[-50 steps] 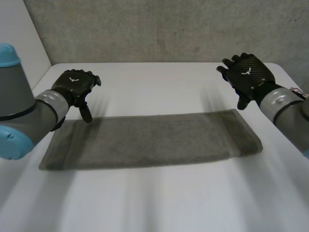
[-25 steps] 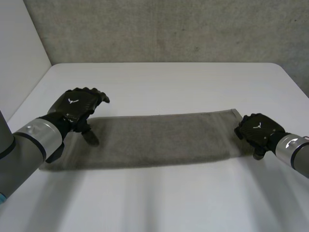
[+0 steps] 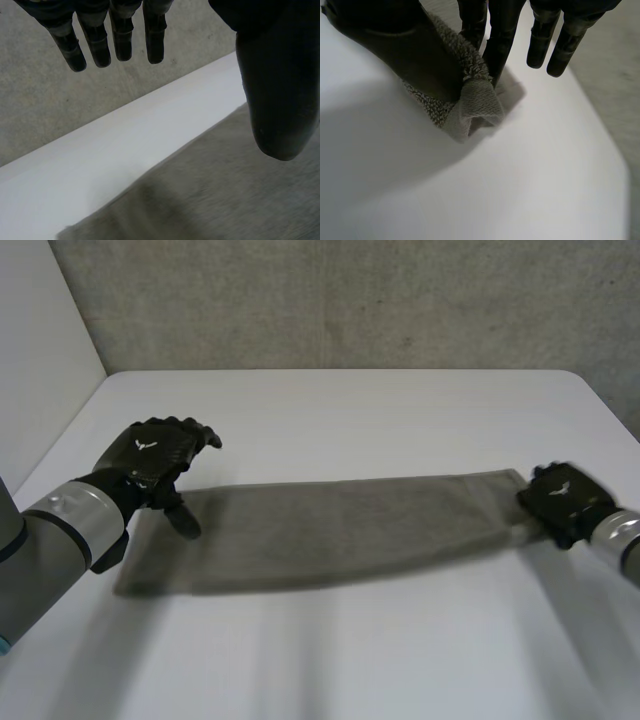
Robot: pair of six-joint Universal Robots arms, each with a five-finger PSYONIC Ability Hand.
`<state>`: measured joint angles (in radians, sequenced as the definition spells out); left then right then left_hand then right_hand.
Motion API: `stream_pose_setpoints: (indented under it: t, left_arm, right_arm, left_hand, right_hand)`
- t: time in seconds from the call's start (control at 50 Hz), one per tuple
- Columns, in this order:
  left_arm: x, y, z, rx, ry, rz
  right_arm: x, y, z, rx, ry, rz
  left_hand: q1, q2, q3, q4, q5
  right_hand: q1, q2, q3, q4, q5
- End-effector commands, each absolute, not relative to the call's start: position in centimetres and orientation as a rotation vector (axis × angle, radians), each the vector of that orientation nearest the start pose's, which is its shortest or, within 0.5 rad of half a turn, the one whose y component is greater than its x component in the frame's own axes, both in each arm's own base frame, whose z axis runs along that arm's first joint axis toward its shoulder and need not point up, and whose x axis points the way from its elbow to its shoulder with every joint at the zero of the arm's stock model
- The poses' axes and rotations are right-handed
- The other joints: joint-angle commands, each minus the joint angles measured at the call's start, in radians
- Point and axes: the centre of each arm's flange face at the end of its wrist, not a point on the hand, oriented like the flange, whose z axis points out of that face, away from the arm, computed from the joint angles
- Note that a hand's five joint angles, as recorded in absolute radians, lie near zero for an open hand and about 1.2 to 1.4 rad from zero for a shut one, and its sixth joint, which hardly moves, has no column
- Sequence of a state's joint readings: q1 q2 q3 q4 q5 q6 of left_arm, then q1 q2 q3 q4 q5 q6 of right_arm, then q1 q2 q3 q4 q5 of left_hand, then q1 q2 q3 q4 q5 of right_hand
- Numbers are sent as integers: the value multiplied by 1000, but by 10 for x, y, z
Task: Fold the towel.
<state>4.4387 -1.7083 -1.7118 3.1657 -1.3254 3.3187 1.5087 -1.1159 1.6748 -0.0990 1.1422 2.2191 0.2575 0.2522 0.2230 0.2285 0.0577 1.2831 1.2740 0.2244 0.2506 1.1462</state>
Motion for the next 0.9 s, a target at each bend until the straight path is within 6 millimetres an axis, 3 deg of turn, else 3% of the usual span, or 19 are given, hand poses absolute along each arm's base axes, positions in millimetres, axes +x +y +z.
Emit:
stream_pose_setpoints:
  t: [0.02,0.1,0.2,0.24,0.3,0.34,0.36,0.4,0.42,0.44,0.5,0.52,0.56,0.68,0.7,0.72,0.84,0.88,0.9]
  left_arm:
    - [-226,-251,238,815,2546,-2097]
    - [-223,-253,242,794,2535,-2111]
    - [-221,-254,243,779,2528,-2117]
    - [-221,-254,244,779,2527,-2119]
    - [-221,-254,244,777,2524,-2120]
    - [-221,-254,244,779,2527,-2119]
    - [-221,-254,243,777,2528,-2116]
    - [-220,-254,243,777,2528,-2116]
    - [-220,-254,243,777,2528,-2116]
    - [-220,-254,243,777,2528,-2116]
    - [-220,-254,243,775,2527,-2116]
    - [-220,-254,243,775,2527,-2116]
    - [-220,-254,243,775,2527,-2116]
    - [-222,-252,243,784,2533,-2114]
    - [-222,-252,243,784,2533,-2114]
    - [-223,-252,242,792,2535,-2113]
    - [-228,-255,250,782,2526,-2162]
    - [-232,-256,256,774,2525,-2193]
    - [-237,-257,260,772,2530,-2225]
  right_arm:
    - [86,-371,200,-1405,2453,-2102]
    - [70,-382,230,-1454,2436,-2263]
    - [83,-383,271,-1573,2288,-2453]
    - [129,-366,285,-1660,2075,-2492]
    - [157,-353,285,-1706,1972,-2478]
    - [219,-317,278,-1814,1737,-2405]
    - [219,-317,278,-1815,1736,-2405]
    - [281,-268,264,-1943,1470,-2308]
    - [282,-267,264,-1944,1469,-2307]
    - [306,-245,252,-2007,1363,-2261]
    - [343,-210,229,-2102,1217,-2225]
    - [344,-210,229,-2103,1217,-2225]
    - [368,-193,198,-2175,1175,-2180]
    - [381,-181,151,-2286,1166,-2067]
    - [381,-179,143,-2302,1177,-2036]
    - [379,-179,140,-2301,1185,-2024]
    - [361,-201,167,-2156,1380,-2112]
    - [334,-224,194,-1891,1614,-2171]
    - [334,-224,194,-1890,1615,-2171]
  left_hand:
    - [-62,-56,-48,-54,-36]
    - [-62,-56,-48,-54,-36]
    - [-62,-56,-48,-54,-36]
    - [-62,-56,-48,-54,-36]
    - [-65,-59,-48,-54,-39]
    - [-62,-56,-48,-54,-36]
    - [-65,-59,-48,-54,-39]
    - [-62,-56,-48,-54,-36]
    - [-65,-59,-48,-54,-39]
    - [-65,-59,-48,-54,-39]
    - [-65,-59,-48,-54,-39]
    - [-65,-59,-48,-54,-39]
    - [-65,-59,-48,-54,-39]
    - [-65,-59,-48,-54,-39]
    - [-65,-59,-48,-54,-39]
    - [-65,-59,-48,-54,-39]
    - [-65,-59,-48,-54,-39]
    - [-65,-59,-48,-54,-39]
    - [-62,-56,-48,-54,-36]
  right_hand:
    - [113,122,-50,-76,76]
    - [113,122,-50,-76,76]
    - [113,122,-50,-76,76]
    - [113,122,-50,-76,76]
    - [113,122,-50,-76,76]
    - [113,122,-50,-76,76]
    - [113,122,-50,-76,76]
    - [113,122,-50,-76,76]
    - [113,122,-50,-76,76]
    - [113,122,-50,-76,76]
    - [113,122,-50,-76,76]
    - [113,122,-50,-76,76]
    - [113,122,-50,-76,76]
    - [-21,-12,-50,-76,-58]
    - [-774,-765,-50,-76,-811]
    - [-1109,-1100,-50,-76,-1146]
    - [-1109,-1100,-50,-76,-1146]
    - [-1109,-1100,-50,-76,-1146]
    - [-1109,-1100,-50,-76,-1146]
